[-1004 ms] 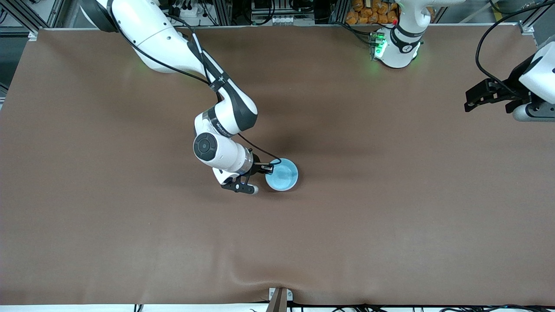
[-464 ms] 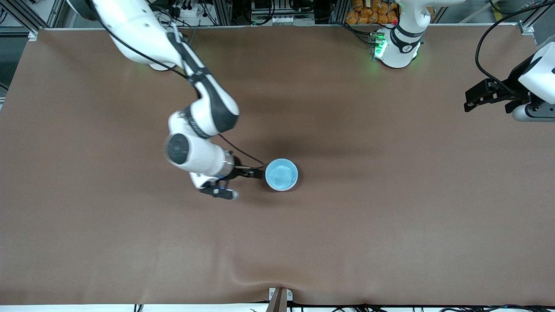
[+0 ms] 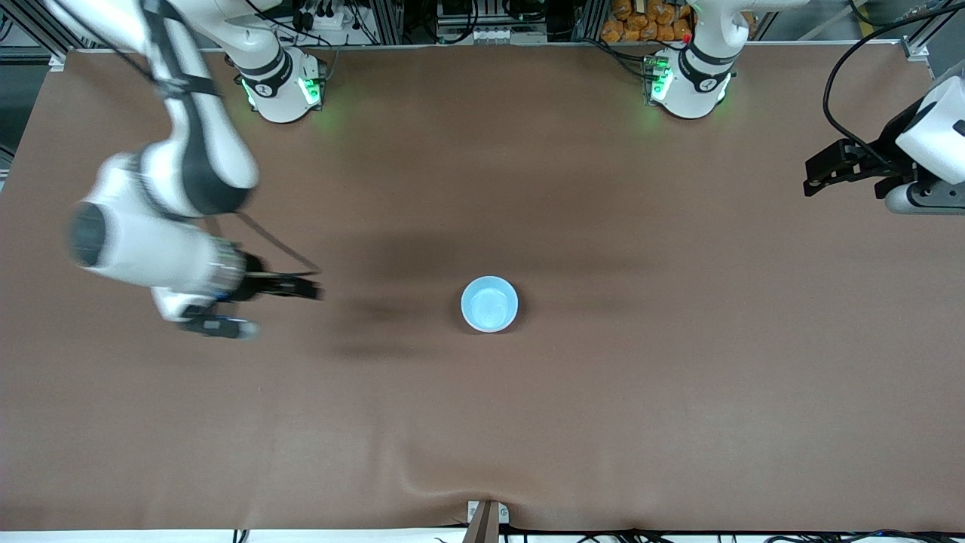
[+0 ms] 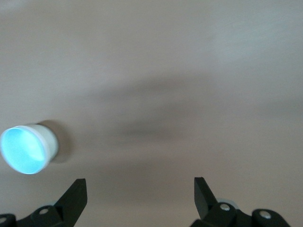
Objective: Stack pink and blue bowls on white bowl
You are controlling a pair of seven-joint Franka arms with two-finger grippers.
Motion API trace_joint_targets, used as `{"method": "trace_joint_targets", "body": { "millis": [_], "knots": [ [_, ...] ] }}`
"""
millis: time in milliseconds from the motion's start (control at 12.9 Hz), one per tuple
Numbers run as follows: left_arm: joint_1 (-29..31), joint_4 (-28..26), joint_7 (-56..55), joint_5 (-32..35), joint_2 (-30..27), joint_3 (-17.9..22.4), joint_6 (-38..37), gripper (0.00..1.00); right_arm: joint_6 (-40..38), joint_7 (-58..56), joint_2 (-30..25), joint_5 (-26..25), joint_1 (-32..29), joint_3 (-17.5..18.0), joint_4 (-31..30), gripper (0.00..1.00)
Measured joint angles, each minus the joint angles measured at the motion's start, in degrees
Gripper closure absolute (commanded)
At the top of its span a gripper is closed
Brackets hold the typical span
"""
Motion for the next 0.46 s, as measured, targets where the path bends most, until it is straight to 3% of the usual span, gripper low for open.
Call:
{"method": "trace_joint_targets", "body": {
  "millis": [309, 464],
  "knots": [
    [0.1, 0.0, 0.0, -0.8, 0.1, 0.0, 0.0, 0.0, -8.0, -13.4, -7.1, -6.1, -10.8, -0.3, 0.4, 0.0],
    [0.1, 0.0, 0.0, -0.9, 0.1, 0.0, 0.1, 0.0, -11.5, -15.9, -10.6, -9.1, -12.3, -1.5, 1.2, 0.0]
  ]
}}
